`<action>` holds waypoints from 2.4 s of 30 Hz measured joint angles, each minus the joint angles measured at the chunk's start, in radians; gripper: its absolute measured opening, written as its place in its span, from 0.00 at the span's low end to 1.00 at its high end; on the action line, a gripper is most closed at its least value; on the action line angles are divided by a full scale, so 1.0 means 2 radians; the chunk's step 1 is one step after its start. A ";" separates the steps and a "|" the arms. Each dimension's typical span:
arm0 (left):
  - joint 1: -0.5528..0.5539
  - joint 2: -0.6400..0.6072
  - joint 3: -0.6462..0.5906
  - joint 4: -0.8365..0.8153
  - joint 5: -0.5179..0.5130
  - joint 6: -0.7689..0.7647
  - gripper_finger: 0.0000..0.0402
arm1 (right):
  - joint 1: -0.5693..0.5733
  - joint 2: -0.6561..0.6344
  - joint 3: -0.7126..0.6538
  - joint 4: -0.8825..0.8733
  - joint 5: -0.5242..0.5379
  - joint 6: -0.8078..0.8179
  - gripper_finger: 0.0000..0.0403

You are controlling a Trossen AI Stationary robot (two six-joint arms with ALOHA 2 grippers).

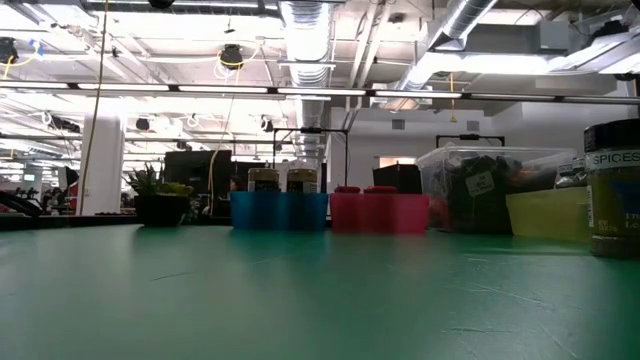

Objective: Sort spices by type
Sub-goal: Put the left black spice bottle into the orange bin, then adjust the orange spice bottle in the orange bin

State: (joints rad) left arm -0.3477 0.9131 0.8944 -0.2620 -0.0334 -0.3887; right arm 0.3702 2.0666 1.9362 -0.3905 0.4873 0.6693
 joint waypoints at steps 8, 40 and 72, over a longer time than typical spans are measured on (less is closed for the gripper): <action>-0.009 -0.056 0.000 -0.118 0.044 -0.072 0.53 | 0.003 -0.032 0.000 -0.133 -0.026 0.013 0.83; -0.394 0.051 -0.044 -0.301 -0.242 -0.383 0.52 | 0.089 -0.059 0.000 -0.244 0.100 0.163 0.80; -0.433 0.047 -0.084 -0.273 -0.234 -0.450 0.74 | 0.091 -0.058 0.000 -0.235 0.097 0.147 0.80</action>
State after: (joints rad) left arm -1.2136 1.0076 0.7266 -0.8079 -0.5017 -1.2889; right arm 0.5522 1.9503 1.9362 -0.8600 0.6815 0.9638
